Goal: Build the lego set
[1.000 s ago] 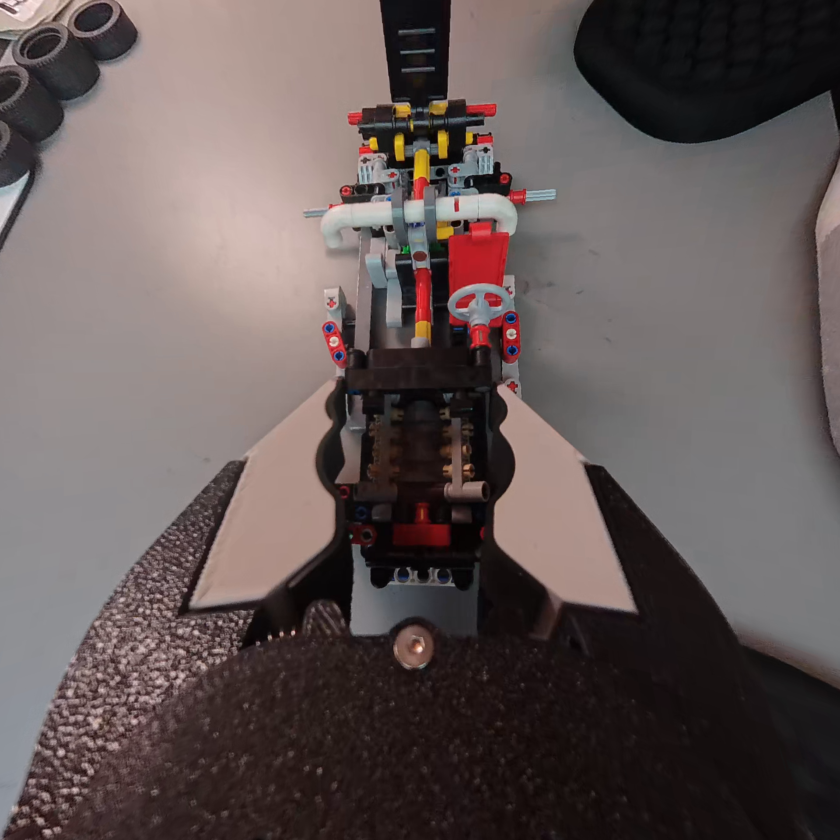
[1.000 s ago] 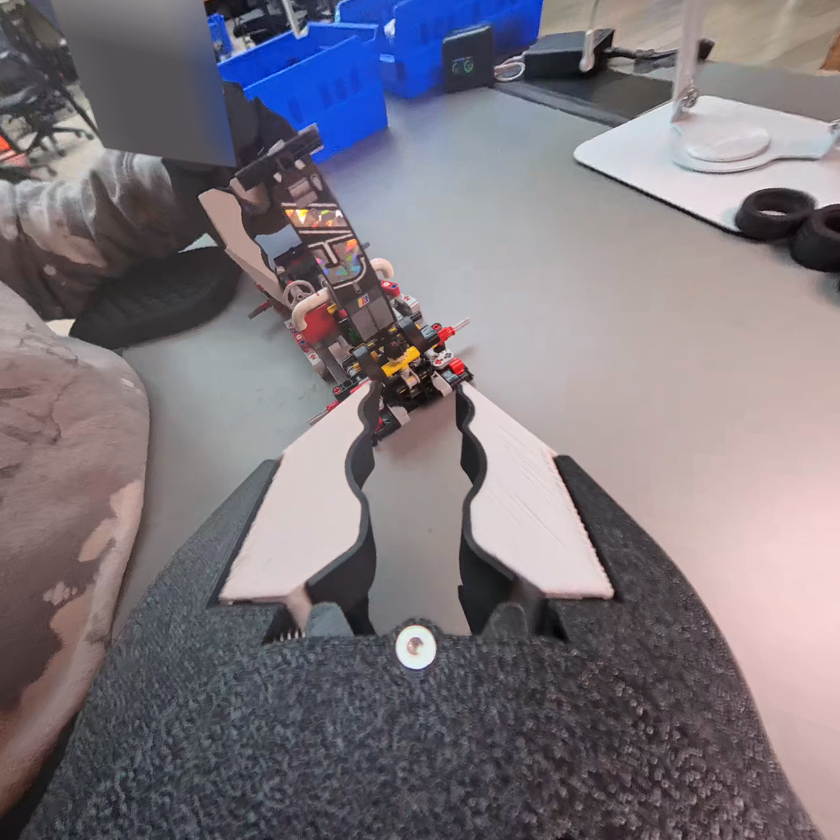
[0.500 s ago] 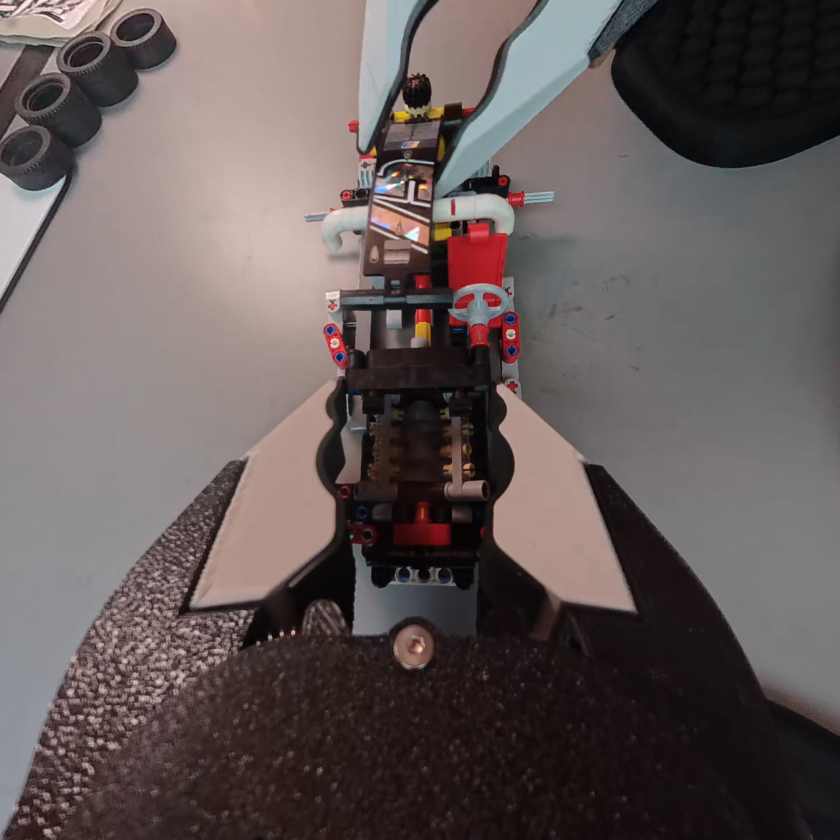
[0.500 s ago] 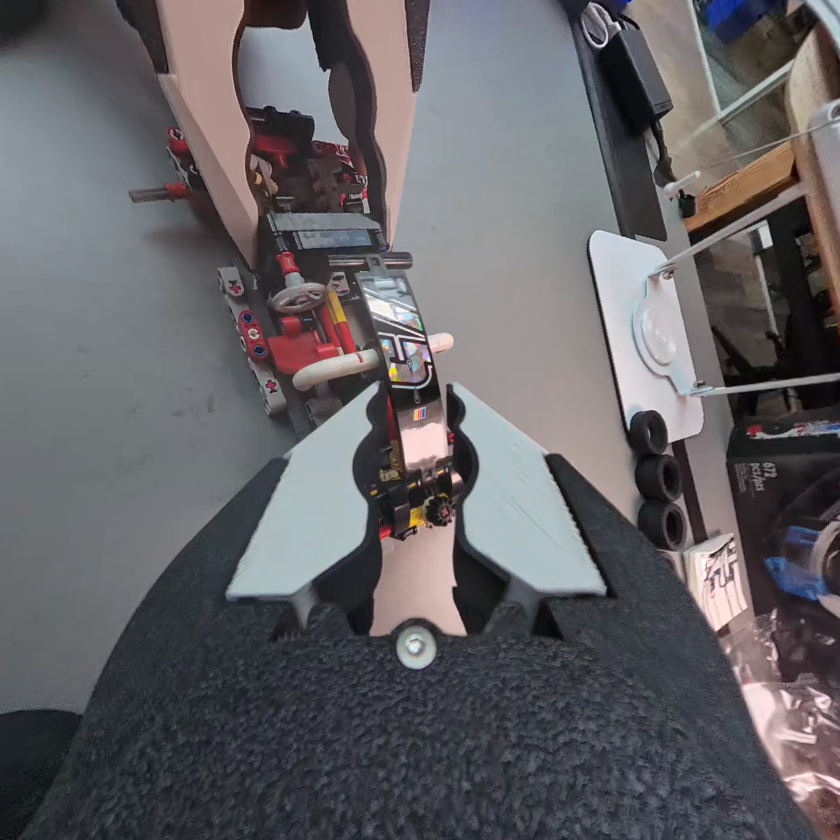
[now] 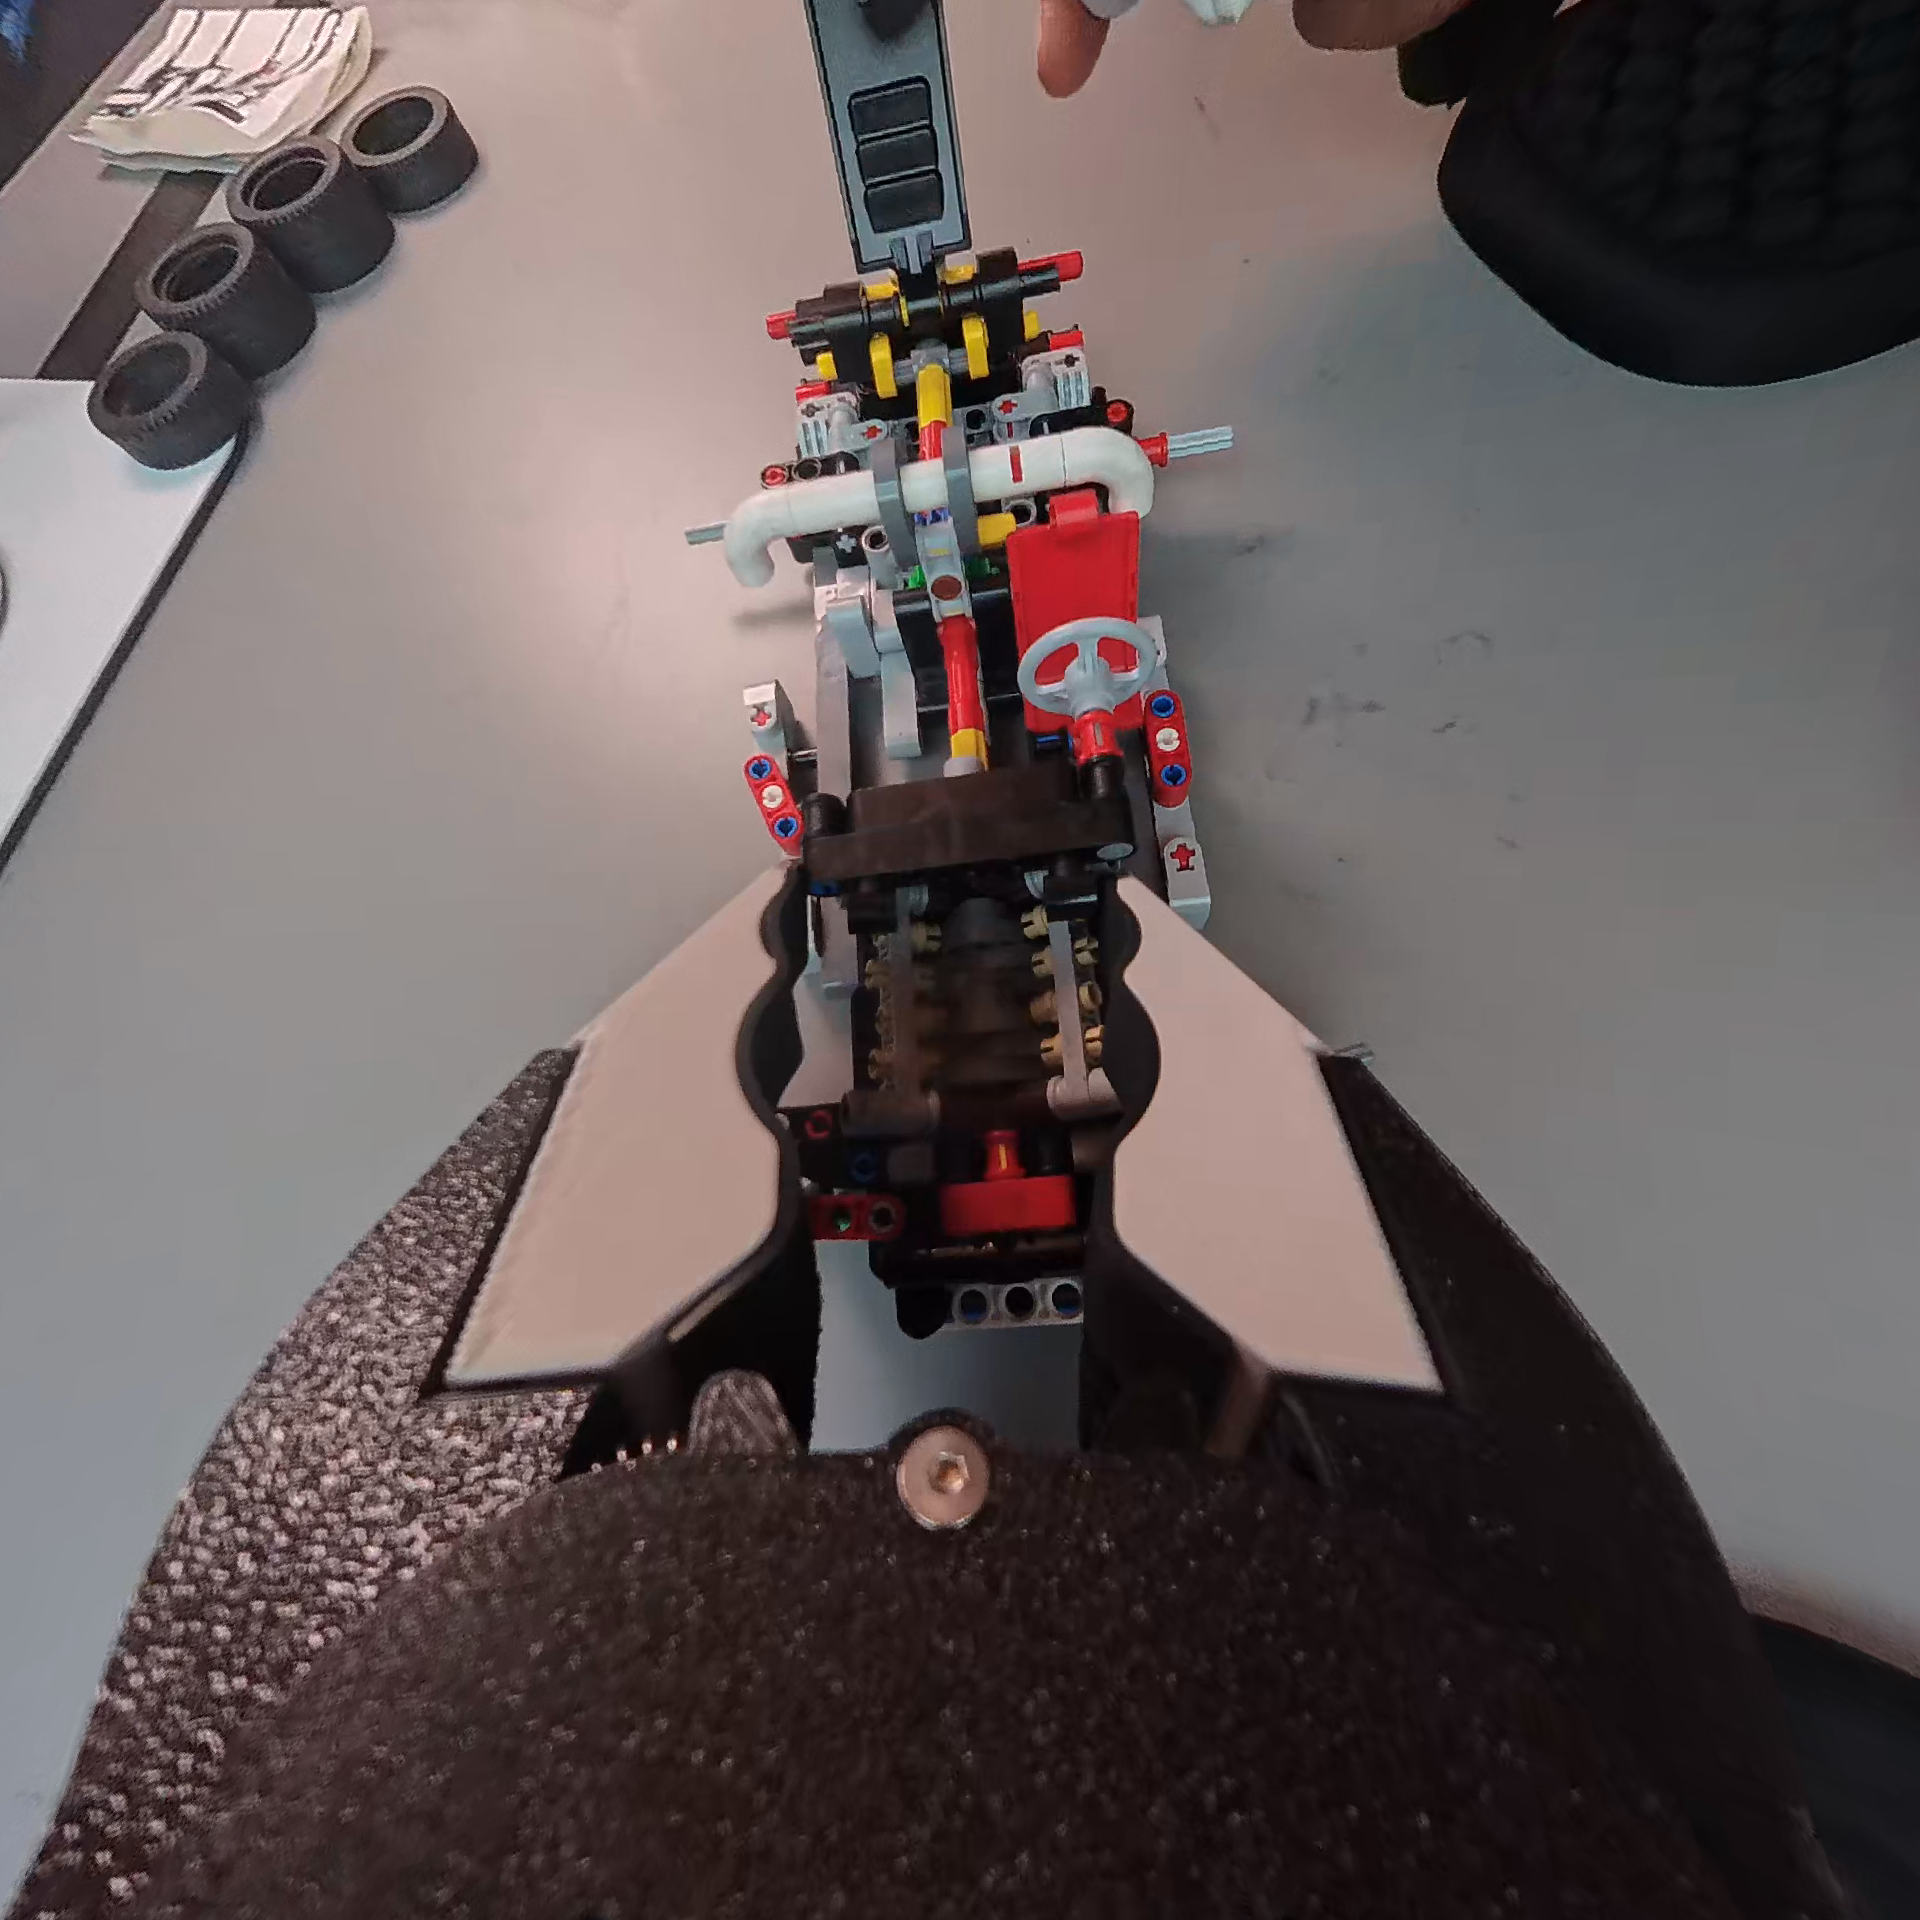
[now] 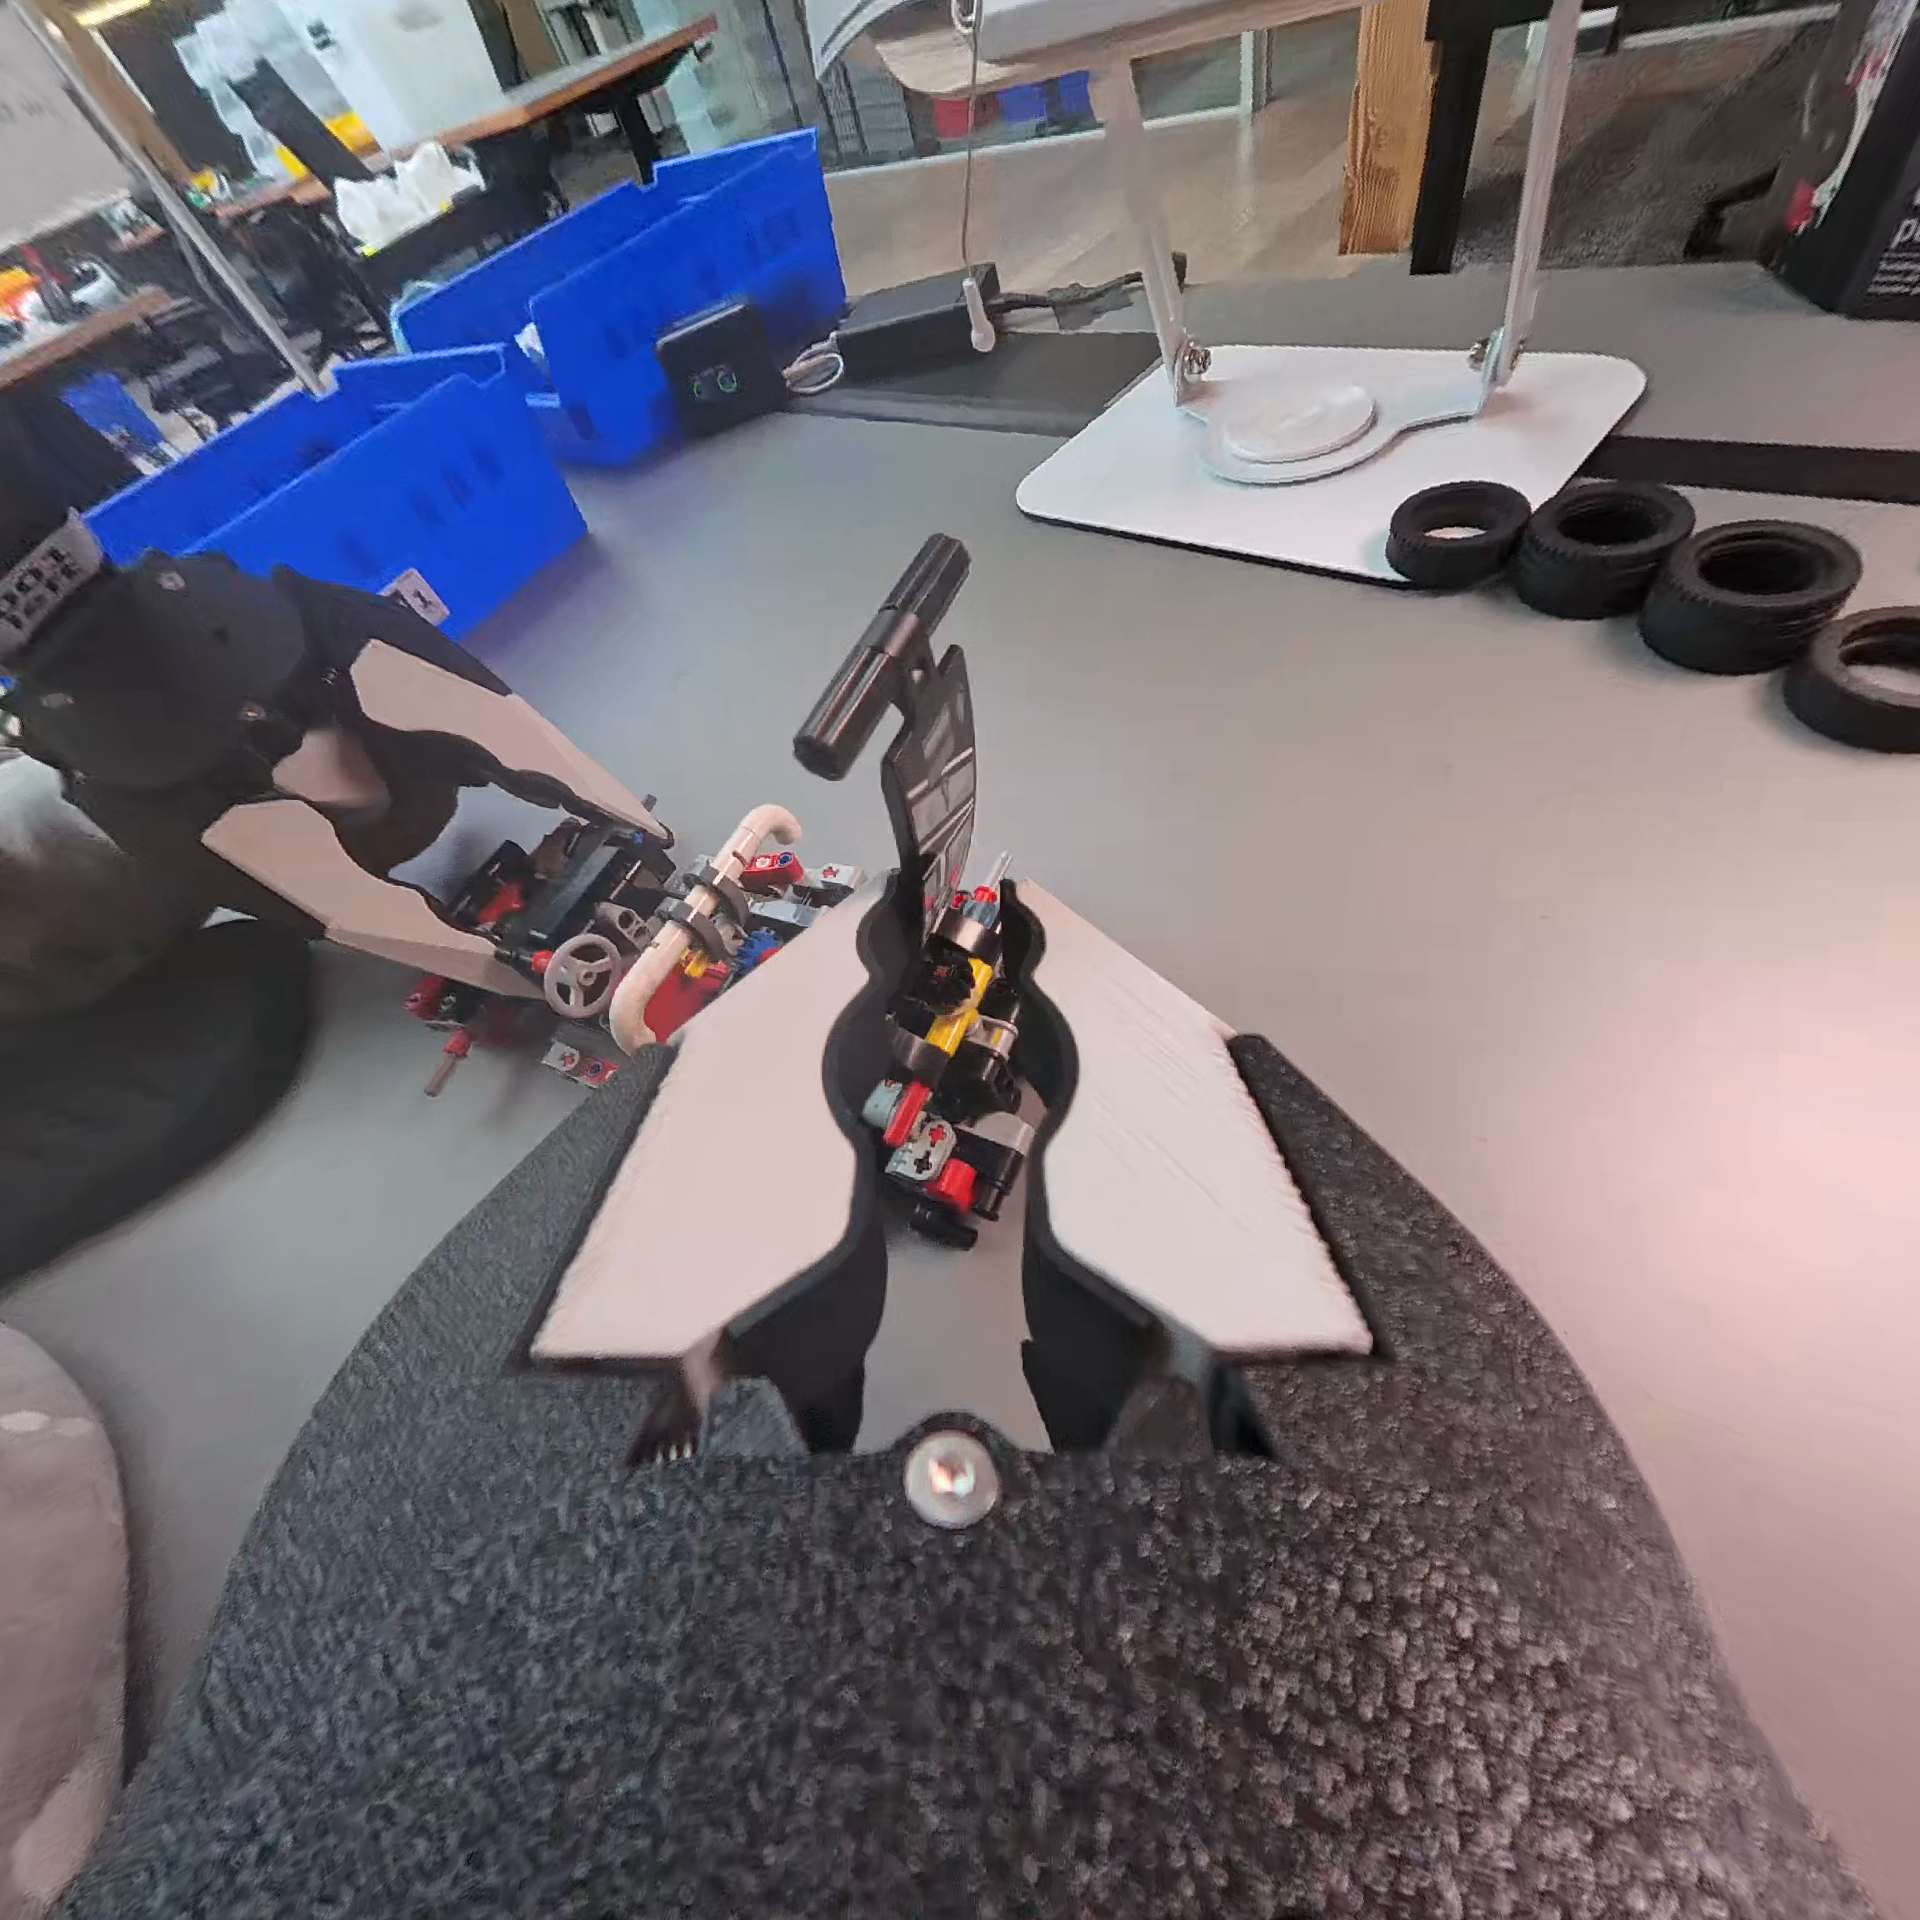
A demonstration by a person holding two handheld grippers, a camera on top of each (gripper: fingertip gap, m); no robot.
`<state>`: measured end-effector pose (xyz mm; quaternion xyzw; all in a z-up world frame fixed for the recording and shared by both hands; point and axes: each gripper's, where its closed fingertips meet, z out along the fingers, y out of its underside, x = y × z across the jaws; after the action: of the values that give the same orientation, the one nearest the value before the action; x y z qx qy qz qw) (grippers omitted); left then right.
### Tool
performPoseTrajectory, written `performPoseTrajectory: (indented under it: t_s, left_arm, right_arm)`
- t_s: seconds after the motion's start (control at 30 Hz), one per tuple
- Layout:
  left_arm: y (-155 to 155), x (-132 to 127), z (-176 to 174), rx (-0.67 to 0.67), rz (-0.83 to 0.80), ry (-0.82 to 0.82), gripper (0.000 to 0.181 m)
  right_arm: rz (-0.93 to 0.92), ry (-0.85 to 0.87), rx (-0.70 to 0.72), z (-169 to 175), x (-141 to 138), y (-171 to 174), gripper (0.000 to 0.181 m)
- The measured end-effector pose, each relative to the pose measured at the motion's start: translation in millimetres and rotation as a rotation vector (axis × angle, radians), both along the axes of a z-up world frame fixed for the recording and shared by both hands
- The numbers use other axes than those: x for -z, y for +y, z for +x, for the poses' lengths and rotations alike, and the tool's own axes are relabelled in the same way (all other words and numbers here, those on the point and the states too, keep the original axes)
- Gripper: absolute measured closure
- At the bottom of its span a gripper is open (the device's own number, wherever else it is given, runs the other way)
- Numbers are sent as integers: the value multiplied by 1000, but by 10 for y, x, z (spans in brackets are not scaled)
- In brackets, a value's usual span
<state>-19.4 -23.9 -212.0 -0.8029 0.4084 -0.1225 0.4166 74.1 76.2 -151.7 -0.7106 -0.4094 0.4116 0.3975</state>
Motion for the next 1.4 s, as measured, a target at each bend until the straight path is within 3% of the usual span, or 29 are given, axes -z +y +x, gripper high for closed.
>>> performPoseTrajectory:
  t_s: [0.23, 0.37, 0.43, 0.5, 0.6, 0.73, 0.83, 1.0, 1.13, 1.2, 1.4]
  left_arm:
    - [78, -2, 34, 0, 1, 2, 125]
    - [121, -2, 52, 0, 1, 2, 125]
    - [139, -3, 62, -11, 5, 1, 125]
    - [157, -5, 73, -27, 7, -2, 125]
    - [189, -4, 83, -66, 7, -4, 125]
    - [233, 8, 77, -232, -31, -27, 127]
    - [223, 6, 83, -312, -28, -22, 126]
    - [134, -29, 166, -281, -35, -38, 117]
    - [205, -162, 123, -271, 20, -71, 118]
    - [242, -103, 139, -243, -14, -62, 110]
    - [255, -44, 182, -225, -8, -11, 118]
  right_arm:
    - [15, 16, 27, 82, -115, 26, 152]
    - [123, 67, 119, 288, -366, 79, 148]
    - [238, 80, 162, 394, -557, 49, 150]
    - [326, 64, 89, 361, -649, -172, 166]
    - [221, -137, -126, 126, -228, -622, 172]
    - [94, -258, -103, -102, 288, -752, 174]
    - [52, -264, -49, -195, 407, -707, 172]
    - [48, -285, 20, -284, 456, -597, 168]
    - [50, -303, 74, -304, 499, -535, 166]
    - [47, -305, 99, -317, 506, -498, 165]
    - [-15, -277, 136, -350, 570, -418, 165]
